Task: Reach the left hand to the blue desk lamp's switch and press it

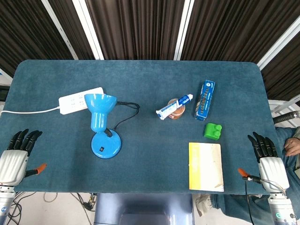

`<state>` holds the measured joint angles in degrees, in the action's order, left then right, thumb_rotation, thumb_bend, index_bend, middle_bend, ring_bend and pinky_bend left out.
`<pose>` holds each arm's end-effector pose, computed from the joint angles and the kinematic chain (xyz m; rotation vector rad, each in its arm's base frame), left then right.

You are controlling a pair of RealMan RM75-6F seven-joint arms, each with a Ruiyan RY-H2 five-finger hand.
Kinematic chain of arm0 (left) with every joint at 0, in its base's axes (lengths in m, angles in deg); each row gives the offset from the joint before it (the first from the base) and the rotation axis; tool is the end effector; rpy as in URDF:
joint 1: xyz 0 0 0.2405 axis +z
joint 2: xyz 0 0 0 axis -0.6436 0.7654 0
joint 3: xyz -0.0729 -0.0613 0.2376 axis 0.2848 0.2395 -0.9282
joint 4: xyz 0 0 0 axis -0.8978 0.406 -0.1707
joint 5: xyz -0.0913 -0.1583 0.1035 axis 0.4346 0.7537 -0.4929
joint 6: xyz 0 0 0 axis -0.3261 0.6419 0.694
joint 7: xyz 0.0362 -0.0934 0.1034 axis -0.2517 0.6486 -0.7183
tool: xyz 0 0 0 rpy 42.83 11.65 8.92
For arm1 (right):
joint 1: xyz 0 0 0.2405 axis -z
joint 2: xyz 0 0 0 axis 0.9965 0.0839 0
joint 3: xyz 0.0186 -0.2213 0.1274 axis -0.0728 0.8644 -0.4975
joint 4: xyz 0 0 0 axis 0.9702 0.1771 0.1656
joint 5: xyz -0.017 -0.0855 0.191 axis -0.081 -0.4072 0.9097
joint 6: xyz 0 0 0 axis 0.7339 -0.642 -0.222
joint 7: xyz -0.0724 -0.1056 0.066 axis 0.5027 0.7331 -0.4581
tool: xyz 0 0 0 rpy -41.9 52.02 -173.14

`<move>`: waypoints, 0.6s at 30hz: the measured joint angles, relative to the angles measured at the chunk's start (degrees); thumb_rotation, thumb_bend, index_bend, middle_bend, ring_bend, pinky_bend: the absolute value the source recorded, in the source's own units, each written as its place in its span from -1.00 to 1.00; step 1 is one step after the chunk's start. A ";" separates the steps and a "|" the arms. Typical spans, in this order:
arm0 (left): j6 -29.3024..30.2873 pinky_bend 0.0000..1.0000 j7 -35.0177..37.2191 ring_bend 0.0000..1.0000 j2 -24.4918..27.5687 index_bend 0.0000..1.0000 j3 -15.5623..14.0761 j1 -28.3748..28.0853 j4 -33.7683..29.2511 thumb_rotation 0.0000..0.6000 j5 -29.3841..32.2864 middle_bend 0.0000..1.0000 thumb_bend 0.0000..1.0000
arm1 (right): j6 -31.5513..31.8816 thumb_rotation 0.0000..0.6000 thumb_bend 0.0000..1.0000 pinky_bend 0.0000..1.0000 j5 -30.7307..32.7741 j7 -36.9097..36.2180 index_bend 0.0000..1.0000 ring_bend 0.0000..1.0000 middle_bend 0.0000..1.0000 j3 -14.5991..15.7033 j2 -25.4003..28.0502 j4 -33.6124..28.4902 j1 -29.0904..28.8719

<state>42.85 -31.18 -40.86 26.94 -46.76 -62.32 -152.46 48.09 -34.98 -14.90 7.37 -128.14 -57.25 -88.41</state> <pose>-0.2693 0.1747 0.1444 -1.4817 -0.8803 -0.9080 -0.2874 -0.1736 0.1424 1.3505 -0.9269 1.0822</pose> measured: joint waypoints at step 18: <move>-0.68 -0.87 -0.72 -1.00 0.12 -0.80 0.35 0.13 -0.28 1.00 0.72 -0.79 -0.84 | 0.07 1.00 -0.79 -1.00 0.76 0.23 -1.00 -0.92 -0.96 -0.10 0.61 -0.94 0.20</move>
<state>42.17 -31.90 -40.74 27.29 -46.62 -62.60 -151.75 48.16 -34.21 -14.67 7.27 -127.52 -58.19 -88.21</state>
